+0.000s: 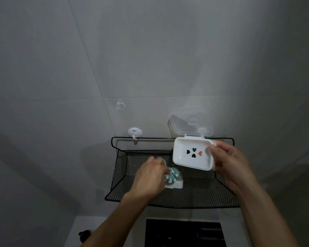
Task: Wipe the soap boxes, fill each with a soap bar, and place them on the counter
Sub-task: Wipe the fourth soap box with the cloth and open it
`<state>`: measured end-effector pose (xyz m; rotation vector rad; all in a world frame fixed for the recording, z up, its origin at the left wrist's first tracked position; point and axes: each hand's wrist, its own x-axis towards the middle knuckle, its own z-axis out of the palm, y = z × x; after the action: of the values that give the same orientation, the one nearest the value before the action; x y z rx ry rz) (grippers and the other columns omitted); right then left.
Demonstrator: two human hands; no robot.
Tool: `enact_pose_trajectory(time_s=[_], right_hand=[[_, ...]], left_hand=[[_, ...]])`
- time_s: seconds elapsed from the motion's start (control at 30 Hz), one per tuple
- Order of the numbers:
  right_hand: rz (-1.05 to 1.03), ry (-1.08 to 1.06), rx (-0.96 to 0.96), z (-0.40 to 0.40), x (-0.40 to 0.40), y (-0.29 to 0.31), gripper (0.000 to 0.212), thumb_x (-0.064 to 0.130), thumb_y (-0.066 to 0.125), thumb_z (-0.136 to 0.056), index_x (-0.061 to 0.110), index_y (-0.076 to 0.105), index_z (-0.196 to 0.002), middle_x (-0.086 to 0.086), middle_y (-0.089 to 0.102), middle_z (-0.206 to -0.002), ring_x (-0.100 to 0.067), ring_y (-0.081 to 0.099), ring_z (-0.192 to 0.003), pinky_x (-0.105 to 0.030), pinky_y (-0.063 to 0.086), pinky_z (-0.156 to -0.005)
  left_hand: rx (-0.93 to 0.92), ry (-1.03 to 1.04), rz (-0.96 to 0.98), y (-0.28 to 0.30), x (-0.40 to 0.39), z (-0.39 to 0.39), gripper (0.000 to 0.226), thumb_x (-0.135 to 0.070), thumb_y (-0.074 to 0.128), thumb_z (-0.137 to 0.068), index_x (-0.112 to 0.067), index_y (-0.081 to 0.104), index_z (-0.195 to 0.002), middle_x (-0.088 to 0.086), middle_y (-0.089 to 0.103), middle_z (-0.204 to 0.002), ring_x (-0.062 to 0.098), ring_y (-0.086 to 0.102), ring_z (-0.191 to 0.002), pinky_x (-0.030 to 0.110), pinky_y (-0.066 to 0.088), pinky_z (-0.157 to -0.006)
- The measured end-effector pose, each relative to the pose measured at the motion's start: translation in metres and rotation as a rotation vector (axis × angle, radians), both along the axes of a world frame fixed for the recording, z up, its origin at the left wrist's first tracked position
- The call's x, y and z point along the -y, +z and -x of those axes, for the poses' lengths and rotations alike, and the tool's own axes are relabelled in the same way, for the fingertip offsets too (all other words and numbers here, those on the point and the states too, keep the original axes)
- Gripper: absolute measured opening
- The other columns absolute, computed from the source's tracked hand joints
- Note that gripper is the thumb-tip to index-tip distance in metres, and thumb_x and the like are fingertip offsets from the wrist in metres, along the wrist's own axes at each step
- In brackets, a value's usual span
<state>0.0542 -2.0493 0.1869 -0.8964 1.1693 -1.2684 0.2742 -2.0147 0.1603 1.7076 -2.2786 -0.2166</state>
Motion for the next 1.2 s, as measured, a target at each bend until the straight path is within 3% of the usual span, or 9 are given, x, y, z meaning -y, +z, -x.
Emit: enact_pose_trajectory(time_s=[0.17, 0.3, 0.43, 0.53, 0.8, 0.87, 0.97, 1.07, 1.2], right_hand=[[-0.004, 0.066, -0.107, 0.006, 0.003, 0.003, 0.011, 0.005, 0.059, -0.095, 0.009, 0.069, -0.100, -0.009, 0.077, -0.083, -0.017, 0.072, -0.065, -0.029, 0.054, -0.049], [0.036, 0.127, -0.208, 0.003, 0.005, 0.008, 0.013, 0.003, 0.061, -0.094, 0.008, 0.071, -0.101, -0.013, 0.077, -0.085, -0.021, 0.072, -0.071, -0.026, 0.053, -0.053], [0.077, 0.175, -0.270, -0.010, 0.007, 0.016, 0.014, 0.002, 0.066, -0.091, 0.011, 0.073, -0.099, -0.008, 0.078, -0.089, -0.021, 0.073, -0.077, -0.030, 0.058, -0.066], [0.122, 0.250, -0.379, -0.017, 0.008, 0.021, 0.015, 0.005, 0.068, -0.091, 0.014, 0.075, -0.100, -0.005, 0.079, -0.093, -0.026, 0.074, -0.089, -0.041, 0.056, -0.081], [0.193, 0.213, -0.374, -0.012, 0.012, 0.023, 0.021, 0.010, 0.076, -0.085, 0.025, 0.074, -0.099, 0.004, 0.077, -0.095, -0.011, 0.072, -0.092, -0.018, 0.053, -0.072], [0.184, 0.181, -0.367, -0.007, 0.012, 0.022, 0.033, 0.020, 0.080, -0.080, 0.025, 0.072, -0.111, 0.003, 0.073, -0.107, -0.011, 0.070, -0.099, -0.023, 0.053, -0.076], [0.133, 0.164, -0.235, 0.003, 0.011, 0.014, 0.064, 0.035, 0.080, -0.065, 0.022, 0.065, -0.125, -0.003, 0.072, -0.114, -0.020, 0.070, -0.104, -0.028, 0.054, -0.071], [0.078, 0.180, 0.020, 0.012, 0.007, 0.003, 0.063, 0.027, 0.078, -0.066, 0.017, 0.064, -0.126, -0.007, 0.074, -0.115, -0.027, 0.071, -0.108, -0.033, 0.061, -0.077], [-0.064, 0.218, 0.245, 0.015, 0.002, -0.014, 0.055, 0.011, 0.074, -0.072, 0.007, 0.062, -0.126, -0.019, 0.068, -0.125, -0.034, 0.067, -0.115, -0.047, 0.055, -0.096]], left_hand=[[-0.034, -0.005, -0.092, 0.001, 0.001, -0.014, 0.028, -0.047, 0.065, -0.088, -0.031, 0.068, -0.111, -0.012, 0.062, -0.112, 0.008, 0.053, -0.102, 0.033, 0.046, -0.091], [-0.251, 0.152, 0.259, 0.049, 0.015, -0.037, 0.020, -0.038, 0.074, -0.084, -0.024, 0.070, -0.098, -0.010, 0.065, -0.096, 0.002, 0.053, -0.081, 0.026, 0.047, -0.078], [-0.291, 0.017, 0.357, 0.097, 0.018, -0.037, 0.047, -0.038, 0.076, -0.082, -0.022, 0.064, -0.124, -0.008, 0.059, -0.108, -0.005, 0.049, -0.072, 0.023, 0.043, -0.075], [-0.188, -0.032, 0.283, 0.109, 0.018, -0.029, 0.050, -0.044, 0.070, -0.086, -0.025, 0.061, -0.132, -0.006, 0.061, -0.114, 0.005, 0.045, -0.072, 0.031, 0.048, -0.080], [-0.197, 0.050, 0.183, 0.103, 0.021, -0.033, 0.025, -0.039, 0.062, -0.093, -0.017, 0.073, -0.090, -0.008, 0.067, -0.076, 0.013, 0.062, -0.073, 0.032, 0.046, -0.066], [-0.368, 0.132, 0.042, 0.095, 0.024, -0.040, 0.028, -0.035, 0.065, -0.093, -0.010, 0.073, -0.083, 0.005, 0.069, -0.072, 0.018, 0.062, -0.067, 0.034, 0.047, -0.064], [-0.880, 0.258, -0.193, 0.080, 0.024, -0.047, 0.020, -0.019, 0.067, -0.093, -0.002, 0.073, -0.083, 0.015, 0.068, -0.072, 0.017, 0.056, -0.053, 0.027, 0.043, -0.053], [-1.221, 0.348, -0.439, 0.063, 0.021, -0.049, 0.011, -0.010, 0.063, -0.092, -0.001, 0.070, -0.092, 0.014, 0.067, -0.080, 0.016, 0.057, -0.050, 0.024, 0.047, -0.044], [-1.509, 0.368, -0.709, 0.044, 0.013, -0.045, 0.018, -0.012, 0.070, -0.071, -0.007, 0.072, -0.088, 0.017, 0.069, -0.083, 0.024, 0.065, -0.056, 0.030, 0.057, -0.053]])
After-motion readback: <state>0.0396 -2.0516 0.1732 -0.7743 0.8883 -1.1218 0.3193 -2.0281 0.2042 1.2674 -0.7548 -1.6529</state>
